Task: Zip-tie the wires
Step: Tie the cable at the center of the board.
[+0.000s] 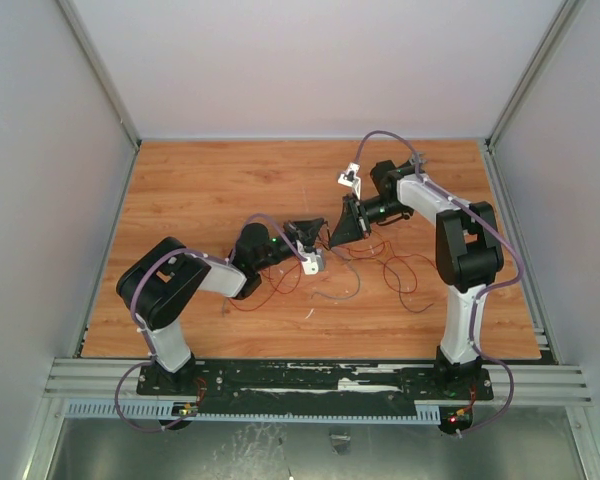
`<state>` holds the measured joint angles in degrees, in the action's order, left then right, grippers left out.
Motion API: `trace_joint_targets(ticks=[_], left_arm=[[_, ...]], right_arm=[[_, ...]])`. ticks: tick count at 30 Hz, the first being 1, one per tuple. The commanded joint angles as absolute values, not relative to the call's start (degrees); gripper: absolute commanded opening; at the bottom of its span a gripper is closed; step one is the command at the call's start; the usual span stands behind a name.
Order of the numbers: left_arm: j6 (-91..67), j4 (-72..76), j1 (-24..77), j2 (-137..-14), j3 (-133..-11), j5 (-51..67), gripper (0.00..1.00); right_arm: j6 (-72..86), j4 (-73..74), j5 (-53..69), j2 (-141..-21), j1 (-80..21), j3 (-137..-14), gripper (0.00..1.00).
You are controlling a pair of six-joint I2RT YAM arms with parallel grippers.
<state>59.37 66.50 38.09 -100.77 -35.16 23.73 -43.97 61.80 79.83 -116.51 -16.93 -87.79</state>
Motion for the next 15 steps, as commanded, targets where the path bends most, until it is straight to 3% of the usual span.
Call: trace_joint_targets(ticks=[1, 15], left_arm=[[60.68, 69.07, 38.67, -101.71, -34.45, 23.46, 0.0], [58.52, 70.84, 38.68, -100.93, -33.42, 27.47, 0.0]], right_arm=[[-45.6, 63.71, 82.3, -117.83, -16.35, -89.66, 0.0], [-50.4, 69.21, 83.03, -119.46, -16.18, -90.94, 0.0]])
